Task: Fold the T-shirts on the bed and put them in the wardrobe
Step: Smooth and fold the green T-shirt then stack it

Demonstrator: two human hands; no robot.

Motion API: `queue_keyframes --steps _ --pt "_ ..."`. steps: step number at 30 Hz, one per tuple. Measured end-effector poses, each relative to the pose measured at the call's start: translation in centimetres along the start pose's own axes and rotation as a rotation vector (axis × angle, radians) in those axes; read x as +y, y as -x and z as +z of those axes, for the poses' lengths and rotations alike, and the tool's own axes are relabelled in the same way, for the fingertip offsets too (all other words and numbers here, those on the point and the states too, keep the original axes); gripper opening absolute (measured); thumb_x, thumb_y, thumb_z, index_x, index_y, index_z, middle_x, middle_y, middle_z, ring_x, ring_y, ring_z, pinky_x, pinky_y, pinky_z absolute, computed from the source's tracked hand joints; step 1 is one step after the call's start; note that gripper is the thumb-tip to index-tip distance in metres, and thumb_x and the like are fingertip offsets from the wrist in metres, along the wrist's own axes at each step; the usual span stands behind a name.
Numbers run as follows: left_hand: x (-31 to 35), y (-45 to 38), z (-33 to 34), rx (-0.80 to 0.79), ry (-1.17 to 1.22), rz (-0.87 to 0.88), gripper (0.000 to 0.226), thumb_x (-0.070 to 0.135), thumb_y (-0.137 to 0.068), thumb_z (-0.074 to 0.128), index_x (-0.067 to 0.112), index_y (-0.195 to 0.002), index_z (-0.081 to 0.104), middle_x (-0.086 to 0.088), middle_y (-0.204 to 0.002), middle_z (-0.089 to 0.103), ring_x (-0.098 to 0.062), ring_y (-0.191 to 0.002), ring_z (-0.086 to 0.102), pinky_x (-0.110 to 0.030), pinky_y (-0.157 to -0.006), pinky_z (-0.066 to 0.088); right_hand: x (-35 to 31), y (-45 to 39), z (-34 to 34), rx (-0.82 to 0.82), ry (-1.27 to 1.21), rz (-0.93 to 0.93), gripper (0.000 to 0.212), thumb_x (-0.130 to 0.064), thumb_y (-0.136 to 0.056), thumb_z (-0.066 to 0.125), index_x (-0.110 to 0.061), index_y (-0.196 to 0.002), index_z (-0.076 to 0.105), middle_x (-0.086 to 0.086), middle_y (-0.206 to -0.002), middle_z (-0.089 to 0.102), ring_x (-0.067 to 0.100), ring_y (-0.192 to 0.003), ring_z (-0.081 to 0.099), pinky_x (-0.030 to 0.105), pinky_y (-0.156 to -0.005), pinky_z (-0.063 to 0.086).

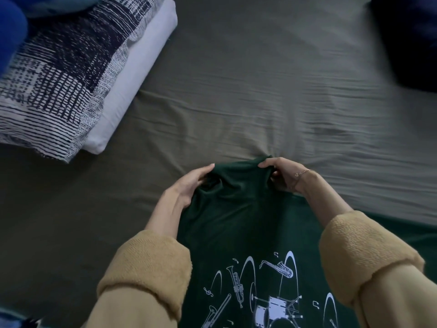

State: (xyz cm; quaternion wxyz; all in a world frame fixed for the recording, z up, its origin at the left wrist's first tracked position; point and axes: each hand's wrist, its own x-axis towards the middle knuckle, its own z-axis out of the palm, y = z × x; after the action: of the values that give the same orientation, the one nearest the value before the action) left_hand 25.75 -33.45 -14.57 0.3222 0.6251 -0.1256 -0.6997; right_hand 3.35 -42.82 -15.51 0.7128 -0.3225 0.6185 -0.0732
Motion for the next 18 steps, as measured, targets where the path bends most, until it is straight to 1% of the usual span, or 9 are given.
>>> queue_keyframes --steps 4,6,8,10,12,13,15,16,18 --pt "-0.5 -0.3 0.2 -0.044 -0.137 -0.091 0.048 0.047 -0.069 0.072 0.008 -0.098 0.071 -0.011 -0.099 0.072 -0.025 -0.093 0.066 -0.04 -0.099 0.047 -1.7 0.3 1.1 0.062 0.136 0.003 0.055 -0.052 -0.063 0.08 -0.012 -0.097 0.063 0.003 -0.088 0.064 0.016 -0.069 0.06 0.027 -0.059 0.051" --pt "-0.7 -0.6 -0.1 -0.035 -0.126 -0.093 0.048 0.046 -0.071 0.072 0.008 -0.099 0.072 -0.011 -0.098 0.073 -0.025 -0.093 0.067 -0.04 -0.098 0.048 -2.6 0.5 2.3 0.137 0.348 -0.012 0.088 -0.069 -0.045 0.08 -0.013 -0.111 0.061 0.004 -0.113 0.063 0.021 -0.092 0.062 0.036 -0.074 0.051" --pt "-0.7 -0.6 0.0 -0.048 -0.089 -0.081 0.042 0.046 -0.077 0.069 0.009 -0.095 0.073 -0.01 -0.094 0.073 -0.024 -0.09 0.067 -0.039 -0.096 0.049 -3.2 0.1 2.8 0.257 0.564 0.016 0.125 -0.086 -0.021 0.071 -0.015 -0.122 0.056 0.008 -0.129 0.055 0.033 -0.122 0.049 0.052 -0.107 0.029" --pt "-0.7 -0.8 0.0 -0.05 -0.073 -0.051 0.036 0.043 -0.079 0.068 0.011 -0.093 0.073 -0.009 -0.095 0.072 -0.023 -0.088 0.066 -0.038 -0.095 0.049 -3.6 -0.6 2.4 0.295 0.676 0.004 0.125 -0.091 -0.019 0.063 -0.015 -0.118 0.057 0.015 -0.115 0.055 0.034 -0.117 0.047 0.049 -0.099 0.023" --pt "-0.8 -0.8 -0.2 -0.013 -0.088 -0.019 0.043 0.041 -0.066 0.074 0.012 -0.097 0.072 -0.009 -0.101 0.069 -0.024 -0.089 0.064 -0.038 -0.094 0.048 -4.1 -0.7 2.0 0.265 0.686 -0.034 0.116 -0.086 -0.011 0.07 -0.013 -0.101 0.065 0.013 -0.096 0.052 0.029 -0.094 0.047 0.043 -0.077 0.029" --pt "-0.9 -0.9 -0.3 0.007 -0.103 -0.017 0.048 0.04 -0.058 0.074 0.012 -0.097 0.072 -0.009 -0.101 0.069 -0.024 -0.088 0.064 -0.038 -0.093 0.048 -4.2 -1.1 1.5 0.231 0.67 -0.091 0.098 -0.076 -0.027 0.079 -0.012 -0.099 0.067 0.01 -0.095 0.054 0.029 -0.091 0.05 0.04 -0.072 0.034" --pt "-1.0 -0.8 -0.4 0.018 -0.136 -0.025 0.05 0.036 -0.053 0.073 0.013 -0.098 0.073 -0.009 -0.101 0.071 -0.024 -0.089 0.064 -0.039 -0.095 0.048 -4.6 -0.7 1.5 0.138 0.567 -0.216 0.039 -0.038 -0.067 0.081 -0.011 -0.093 0.069 0.007 -0.1 0.062 0.025 -0.098 0.057 0.034 -0.078 0.045" --pt "-1.1 -0.8 -0.6 0.015 -0.14 -0.029 0.047 0.035 -0.056 0.073 0.014 -0.098 0.073 -0.009 -0.101 0.071 -0.025 -0.092 0.064 -0.039 -0.097 0.049 -4.7 -0.6 1.5 0.126 0.519 -0.253 0.017 -0.022 -0.072 0.076 -0.012 -0.084 0.068 0.006 -0.097 0.063 0.024 -0.099 0.057 0.033 -0.081 0.046" --pt "-1.1 -0.8 -0.8 -0.01 -0.131 -0.017 0.032 0.031 -0.07 0.07 0.016 -0.098 0.071 -0.007 -0.101 0.07 -0.024 -0.095 0.063 -0.04 -0.098 0.048 -4.8 0.0 2.0 0.072 0.399 -0.29 0.009 -0.014 -0.063 0.069 -0.014 -0.068 0.062 0.005 -0.084 0.059 0.023 -0.089 0.054 0.031 -0.075 0.043"
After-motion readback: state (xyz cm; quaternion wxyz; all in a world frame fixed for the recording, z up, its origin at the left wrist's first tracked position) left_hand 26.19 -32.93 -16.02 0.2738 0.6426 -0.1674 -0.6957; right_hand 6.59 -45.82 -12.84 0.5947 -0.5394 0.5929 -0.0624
